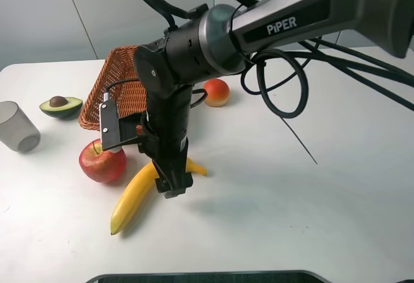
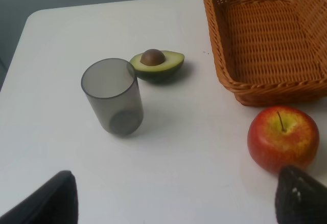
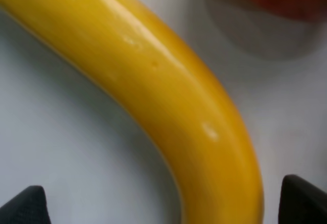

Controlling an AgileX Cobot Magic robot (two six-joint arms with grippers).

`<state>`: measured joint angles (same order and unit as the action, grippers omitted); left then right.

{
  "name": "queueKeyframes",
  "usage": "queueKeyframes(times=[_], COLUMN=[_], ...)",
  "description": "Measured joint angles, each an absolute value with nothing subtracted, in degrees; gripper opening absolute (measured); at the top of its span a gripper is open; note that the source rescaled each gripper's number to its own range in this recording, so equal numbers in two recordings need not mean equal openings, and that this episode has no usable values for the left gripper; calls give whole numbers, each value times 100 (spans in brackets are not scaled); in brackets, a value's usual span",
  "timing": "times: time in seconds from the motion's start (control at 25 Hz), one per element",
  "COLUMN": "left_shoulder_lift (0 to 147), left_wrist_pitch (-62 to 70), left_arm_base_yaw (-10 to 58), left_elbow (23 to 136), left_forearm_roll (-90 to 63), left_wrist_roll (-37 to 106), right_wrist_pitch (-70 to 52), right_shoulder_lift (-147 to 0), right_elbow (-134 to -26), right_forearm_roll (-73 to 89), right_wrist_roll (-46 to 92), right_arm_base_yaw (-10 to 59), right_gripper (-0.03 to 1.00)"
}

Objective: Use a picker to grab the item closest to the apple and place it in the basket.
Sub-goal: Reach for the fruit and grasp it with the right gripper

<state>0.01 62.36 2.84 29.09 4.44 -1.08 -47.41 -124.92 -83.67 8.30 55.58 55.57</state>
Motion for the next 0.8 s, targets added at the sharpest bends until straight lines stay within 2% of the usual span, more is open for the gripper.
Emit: queueKeyframes(times=[0.8], left_shoulder_lift=[1], left_wrist_pitch=[6236], left_arm_base_yaw=[284], left_elbow=[2909], left_forearm_roll=[444], left_wrist_roll=[-108], right_wrist_pitch=[-4437], right_shoulder_lift=[-12889], right_elbow=[-8367], right_forearm_roll=[797], right_wrist_roll=[5523], right_arm_base_yaw=[5430], right_gripper=[93])
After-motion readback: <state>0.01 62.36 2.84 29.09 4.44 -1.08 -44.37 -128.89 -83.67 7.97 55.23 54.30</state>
